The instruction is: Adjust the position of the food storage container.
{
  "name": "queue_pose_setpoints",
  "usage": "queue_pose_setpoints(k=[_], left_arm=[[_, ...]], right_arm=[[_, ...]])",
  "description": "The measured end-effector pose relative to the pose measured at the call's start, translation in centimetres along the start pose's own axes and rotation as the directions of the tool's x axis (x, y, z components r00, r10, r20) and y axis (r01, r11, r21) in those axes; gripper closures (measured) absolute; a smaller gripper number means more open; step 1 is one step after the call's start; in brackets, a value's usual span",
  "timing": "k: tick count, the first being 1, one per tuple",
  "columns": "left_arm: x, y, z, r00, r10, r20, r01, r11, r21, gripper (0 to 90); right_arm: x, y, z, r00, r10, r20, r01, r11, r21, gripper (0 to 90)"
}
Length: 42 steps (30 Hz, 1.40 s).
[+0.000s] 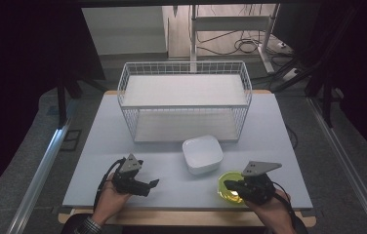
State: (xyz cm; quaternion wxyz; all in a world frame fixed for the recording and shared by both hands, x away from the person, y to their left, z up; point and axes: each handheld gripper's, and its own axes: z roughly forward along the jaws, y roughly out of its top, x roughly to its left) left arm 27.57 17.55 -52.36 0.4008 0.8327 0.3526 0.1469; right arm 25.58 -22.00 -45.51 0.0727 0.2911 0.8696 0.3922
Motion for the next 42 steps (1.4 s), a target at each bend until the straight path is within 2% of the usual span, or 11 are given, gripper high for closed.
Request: queue_pose_setpoints(k=[10, 18, 23, 27, 36, 42], left_arm=[[0.1, 0.0, 0.1, 1.0000, -0.005, -0.004, 0.005, 1.0000, 0.003, 7.2], [0.0, 0.0, 0.1, 0.9999, -0.001, -0.010, 0.001, 1.0000, 0.009, 7.2], [0.0, -0.1, 0.1, 0.9999, 0.000, -0.015, 0.000, 0.9999, 0.012, 7.2], [0.0, -0.1, 0.1, 0.9999, 0.000, -0.014, 0.000, 0.9999, 0.013, 7.2], [0.1, -0.1, 0.2, 0.9999, -0.004, -0.015, 0.005, 0.9998, 0.019, 7.3], [0.1, -0.1, 0.3, 0.9999, -0.004, -0.015, 0.005, 0.9997, 0.023, 7.3]], right_arm=[[1.5, -0.3, 0.3, 0.9979, -0.038, -0.052, 0.040, 0.999, 0.033, 89.4], [2.4, -0.7, 0.9, 0.9929, -0.066, -0.099, 0.075, 0.993, 0.089, 89.4], [2.0, -1.1, 1.3, 0.9923, -0.050, -0.113, 0.063, 0.992, 0.110, 89.4], [1.6, -1.2, 1.2, 0.9943, -0.046, -0.097, 0.057, 0.992, 0.116, 89.4], [-0.3, -1.4, 0.8, 0.9963, -0.010, -0.085, 0.017, 0.996, 0.083, 89.4], [-1.4, -1.4, 0.7, 0.9984, 0.004, -0.056, 0.001, 0.997, 0.074, 89.5]])
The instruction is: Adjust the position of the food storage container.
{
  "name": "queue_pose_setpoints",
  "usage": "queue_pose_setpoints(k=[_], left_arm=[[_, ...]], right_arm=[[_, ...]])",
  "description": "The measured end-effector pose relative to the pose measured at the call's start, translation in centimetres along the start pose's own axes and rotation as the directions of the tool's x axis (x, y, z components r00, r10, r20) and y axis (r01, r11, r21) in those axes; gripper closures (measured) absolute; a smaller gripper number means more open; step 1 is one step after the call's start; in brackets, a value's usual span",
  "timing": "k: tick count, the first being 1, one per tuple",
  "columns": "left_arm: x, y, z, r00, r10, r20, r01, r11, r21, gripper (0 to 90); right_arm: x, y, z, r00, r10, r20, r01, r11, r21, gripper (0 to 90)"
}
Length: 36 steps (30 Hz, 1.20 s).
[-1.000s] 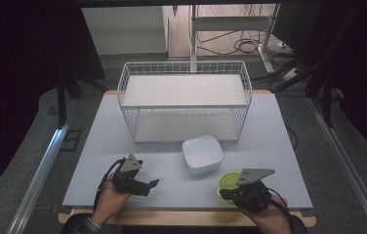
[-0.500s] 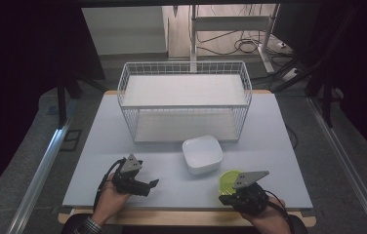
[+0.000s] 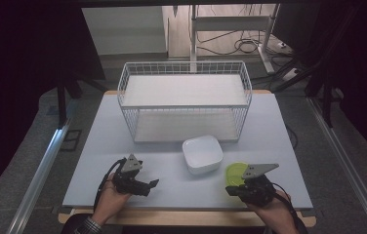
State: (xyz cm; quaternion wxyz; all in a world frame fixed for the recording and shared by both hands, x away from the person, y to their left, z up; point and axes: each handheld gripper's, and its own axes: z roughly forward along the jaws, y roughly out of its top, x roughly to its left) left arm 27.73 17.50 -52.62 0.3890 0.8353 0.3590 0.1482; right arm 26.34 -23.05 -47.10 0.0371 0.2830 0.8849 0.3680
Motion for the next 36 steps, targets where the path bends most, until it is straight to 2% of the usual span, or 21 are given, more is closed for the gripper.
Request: queue_pose_setpoints(k=[9, 21, 23, 25, 28, 30, 32, 36], left_arm=[[0.0, 0.0, 0.1, 1.0000, 0.002, 0.004, -0.002, 1.0000, 0.000, 7.4], [-0.1, 0.0, 0.3, 0.9999, 0.008, 0.009, -0.008, 1.0000, 0.005, 7.3], [-0.1, 0.0, 0.3, 0.9999, 0.007, 0.010, -0.007, 1.0000, 0.005, 7.2], [-0.1, 0.1, 0.4, 0.9999, 0.001, 0.015, -0.001, 0.9999, 0.014, 7.3], [-0.1, 0.3, 0.3, 0.9995, -0.020, 0.023, 0.020, 0.9995, 0.026, 7.8], [-0.2, 0.6, 0.4, 0.9987, -0.040, 0.031, 0.038, 0.9978, 0.054, 8.5], [-0.4, 1.0, 0.4, 0.9988, -0.035, 0.035, 0.033, 0.9970, 0.070, 8.8], [-0.6, 2.0, 0.1, 0.9977, -0.020, 0.064, 0.018, 0.9994, 0.029, 12.0]], right_arm=[[-2.3, -0.2, -0.2, 0.9964, 0.034, 0.078, -0.035, 0.999, 0.005, 89.4], [-5.6, -0.3, -0.9, 0.9877, 0.085, 0.132, -0.083, 0.996, -0.021, 89.4], [-6.2, -0.4, -1.1, 0.9842, 0.105, 0.143, -0.102, 0.994, -0.030, 89.4], [-6.7, -0.5, -1.3, 0.9827, 0.127, 0.135, -0.122, 0.992, -0.044, 89.4], [-6.5, -0.4, -1.2, 0.9839, 0.124, 0.129, -0.120, 0.992, -0.044, 89.3], [-6.0, 0.0, -1.1, 0.9867, 0.119, 0.111, -0.113, 0.992, -0.059, 89.3], [-5.5, 0.5, -0.8, 0.9866, 0.113, 0.118, -0.105, 0.992, -0.072, 89.3], [-5.4, 1.9, 0.3, 0.9813, 0.107, 0.160, -0.097, 0.993, -0.070, 89.3]])
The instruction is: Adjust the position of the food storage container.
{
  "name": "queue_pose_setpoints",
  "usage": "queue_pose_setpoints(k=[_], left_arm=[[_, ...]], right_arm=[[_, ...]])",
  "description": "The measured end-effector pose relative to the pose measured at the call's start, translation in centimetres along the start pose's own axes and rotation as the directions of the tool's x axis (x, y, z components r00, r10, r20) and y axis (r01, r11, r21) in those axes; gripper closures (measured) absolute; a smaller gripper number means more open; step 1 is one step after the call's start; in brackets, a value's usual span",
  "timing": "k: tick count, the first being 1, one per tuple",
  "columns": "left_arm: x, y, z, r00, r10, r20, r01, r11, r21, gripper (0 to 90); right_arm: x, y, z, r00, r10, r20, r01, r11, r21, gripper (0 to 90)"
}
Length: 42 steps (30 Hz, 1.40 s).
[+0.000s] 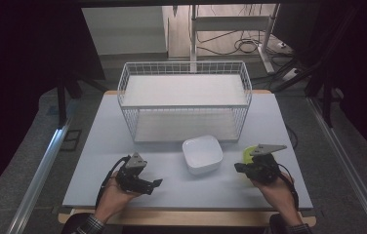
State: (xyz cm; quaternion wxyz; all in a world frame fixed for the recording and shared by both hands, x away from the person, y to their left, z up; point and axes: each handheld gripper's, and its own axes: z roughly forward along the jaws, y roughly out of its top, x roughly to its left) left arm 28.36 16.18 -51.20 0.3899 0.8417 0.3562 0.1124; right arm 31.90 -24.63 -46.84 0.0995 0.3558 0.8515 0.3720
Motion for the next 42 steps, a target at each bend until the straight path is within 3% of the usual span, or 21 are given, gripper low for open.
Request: queue_pose_setpoints(k=[3, 7, 9, 11, 17, 21, 23, 26, 29, 32, 34, 39, 42], left_arm=[[0.0, 0.6, 0.1, 0.9998, 0.022, 0.002, -0.022, 0.9996, -0.016, 20.7], [0.6, 1.2, 0.4, 0.9993, 0.013, 0.035, -0.012, 0.9994, -0.032, 44.8], [0.7, 1.5, 0.7, 0.9992, 0.016, 0.036, -0.015, 0.9993, -0.033, 52.9], [0.8, 1.8, 1.4, 0.9992, 0.019, 0.034, -0.018, 0.9996, -0.023, 60.2], [0.9, 2.4, 2.4, 0.9997, 0.019, 0.013, -0.019, 0.9998, 0.000, 70.7], [1.4, 2.8, 3.0, 0.9999, 0.014, 0.005, -0.014, 0.9998, 0.017, 78.5], [1.6, 2.9, 3.2, 0.9999, 0.012, -0.003, -0.012, 0.9997, 0.020, 80.9], [1.9, 3.1, 3.3, 0.9999, -0.004, -0.013, 0.004, 0.9998, 0.017, 83.3], [2.3, 3.1, 3.4, 0.9994, -0.009, -0.032, 0.010, 0.9997, 0.022, 83.9], [2.8, 3.1, 3.7, 0.9988, -0.026, -0.042, 0.027, 0.9993, 0.025, 84.0], [3.2, 3.2, 4.0, 0.9987, -0.028, -0.042, 0.030, 0.9992, 0.028, 84.1], [3.4, 3.5, 4.5, 0.9990, -0.041, -0.015, 0.042, 0.9988, 0.027, 84.0], [2.9, 3.4, 4.3, 0.9989, -0.025, -0.039, 0.027, 0.9986, 0.046, 84.9]], right_arm=[[0.0, 1.2, 1.0, 0.9994, -0.024, 0.025, 0.024, 1.000, -0.003, 89.4], [0.1, 2.9, 2.1, 0.9964, -0.045, 0.072, 0.044, 0.999, 0.012, 89.2], [0.1, 3.7, 2.9, 0.9953, -0.044, 0.086, 0.041, 0.999, 0.032, 89.2], [0.0, 4.7, 4.1, 0.9900, -0.049, 0.132, 0.039, 0.997, 0.072, 89.2], [-0.8, 5.6, 5.4, 0.9788, -0.045, 0.200, 0.021, 0.992, 0.123, 89.4], [-0.8, 5.9, 6.1, 0.9881, -0.018, 0.152, -0.003, 0.991, 0.136, 89.5], [-0.5, 5.8, 6.3, 0.9886, -0.018, 0.149, -0.003, 0.990, 0.142, 89.5], [0.3, 5.8, 6.6, 0.9968, -0.001, 0.080, -0.010, 0.990, 0.138, 89.4], [2.0, 5.8, 7.3, 0.9987, -0.043, 0.027, 0.038, 0.989, 0.145, 89.5], [2.8, 6.0, 8.0, 0.9970, -0.068, 0.038, 0.062, 0.987, 0.148, 89.4], [2.5, 6.1, 8.6, 0.9979, -0.047, 0.044, 0.041, 0.989, 0.141, 89.4], [2.4, 5.8, 9.4, 1.0000, -0.005, -0.003, 0.005, 0.992, 0.127, 89.5], [3.1, 5.7, 9.4, 0.9997, -0.022, -0.009, 0.023, 0.993, 0.116, 89.5]])
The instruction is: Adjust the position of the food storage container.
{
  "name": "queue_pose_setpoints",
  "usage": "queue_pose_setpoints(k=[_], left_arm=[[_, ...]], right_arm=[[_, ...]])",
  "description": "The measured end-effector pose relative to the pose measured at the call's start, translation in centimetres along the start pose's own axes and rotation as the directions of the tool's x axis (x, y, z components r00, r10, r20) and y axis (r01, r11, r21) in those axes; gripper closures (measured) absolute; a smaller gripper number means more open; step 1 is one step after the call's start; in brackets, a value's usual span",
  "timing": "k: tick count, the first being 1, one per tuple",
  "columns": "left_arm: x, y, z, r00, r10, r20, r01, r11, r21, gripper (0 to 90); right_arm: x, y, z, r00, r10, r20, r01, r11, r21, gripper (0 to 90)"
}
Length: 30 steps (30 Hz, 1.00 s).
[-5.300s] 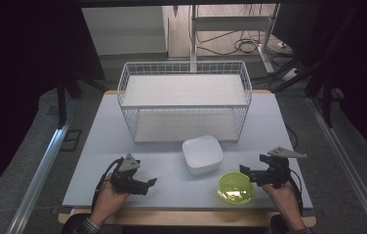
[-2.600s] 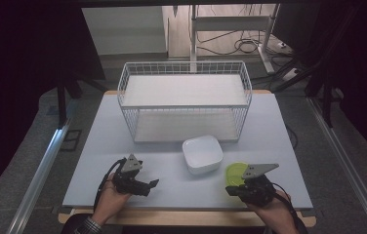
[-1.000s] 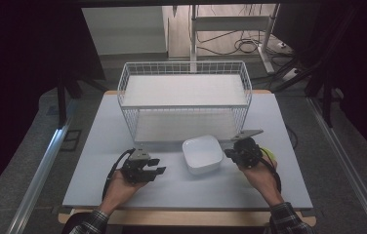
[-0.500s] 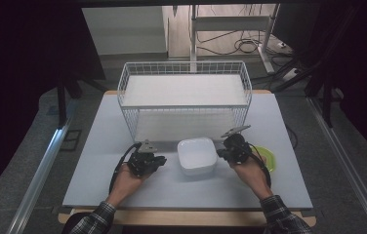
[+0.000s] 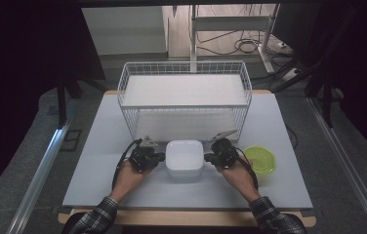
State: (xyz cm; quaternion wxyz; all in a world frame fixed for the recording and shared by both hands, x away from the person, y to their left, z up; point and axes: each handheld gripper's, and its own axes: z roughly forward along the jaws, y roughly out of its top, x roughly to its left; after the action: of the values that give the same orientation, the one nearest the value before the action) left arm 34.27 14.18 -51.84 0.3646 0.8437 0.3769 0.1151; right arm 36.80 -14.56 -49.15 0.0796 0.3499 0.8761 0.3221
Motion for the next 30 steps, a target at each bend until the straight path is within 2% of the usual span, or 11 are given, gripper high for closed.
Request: queue_pose_setpoints(k=[8, 9, 10, 11, 13, 15, 20, 22, 25, 28, 30], left_arm=[[-0.2, -0.2, -0.6, 1.0000, -0.001, -0.002, 0.001, 0.9999, 0.015, 85.6], [0.0, -0.1, -0.5, 1.0000, 0.004, -0.008, -0.004, 0.9998, 0.017, 84.9], [0.2, 0.1, -0.3, 0.9997, -0.014, -0.019, 0.014, 0.9999, 0.009, 84.2], [0.5, 0.3, -0.1, 0.9993, -0.024, -0.027, 0.025, 0.9997, 0.002, 84.0], [1.3, 0.8, 0.4, 0.9988, -0.027, -0.040, 0.027, 0.9996, -0.008, 83.9], [2.1, 1.5, 1.0, 0.9987, -0.044, -0.026, 0.043, 0.9984, -0.037, 83.5], [2.5, 2.1, 1.6, 0.9991, -0.042, 0.000, 0.042, 0.9980, -0.048, 85.1], [2.3, 1.9, 1.4, 0.9987, -0.050, 0.011, 0.050, 0.9978, -0.042, 84.9], [1.6, 1.7, 1.1, 0.9994, -0.035, 0.002, 0.035, 0.9990, -0.029, 84.9], [0.9, 1.4, 0.7, 0.9990, -0.031, 0.033, 0.032, 0.9994, -0.016, 83.6], [0.2, 1.2, 0.4, 0.9996, -0.006, 0.028, 0.006, 1.0000, 0.004, 82.9]], right_arm=[[1.2, -0.5, -0.3, 0.9998, -0.018, -0.004, 0.018, 1.000, 0.001, 89.5], [1.1, -0.4, -0.3, 0.9999, -0.015, 0.001, 0.015, 1.000, -0.006, 89.5], [0.9, -0.2, -0.3, 1.0000, -0.007, 0.005, 0.007, 1.000, -0.015, 89.5], [0.5, 0.3, -0.1, 0.9991, -0.012, 0.040, 0.013, 1.000, -0.024, 89.5], [0.2, 0.5, 0.0, 0.9986, -0.006, 0.053, 0.008, 1.000, -0.030, 89.5], [-0.6, 1.2, 0.8, 0.9985, 0.040, 0.036, -0.038, 0.998, -0.046, 89.4], [-0.8, 1.8, 1.7, 0.9977, 0.044, 0.052, -0.042, 0.999, -0.034, 89.5], [-0.7, 1.8, 1.8, 0.9978, 0.057, 0.035, -0.056, 0.998, -0.029, 89.4], [-0.2, 1.6, 1.5, 0.9989, 0.041, 0.022, -0.041, 0.999, -0.018, 89.5], [0.4, 1.3, 0.9, 0.9993, 0.036, 0.006, -0.036, 0.999, -0.021, 89.4], [0.7, 1.2, 0.7, 0.9996, 0.028, -0.004, -0.028, 0.999, -0.019, 89.4]])
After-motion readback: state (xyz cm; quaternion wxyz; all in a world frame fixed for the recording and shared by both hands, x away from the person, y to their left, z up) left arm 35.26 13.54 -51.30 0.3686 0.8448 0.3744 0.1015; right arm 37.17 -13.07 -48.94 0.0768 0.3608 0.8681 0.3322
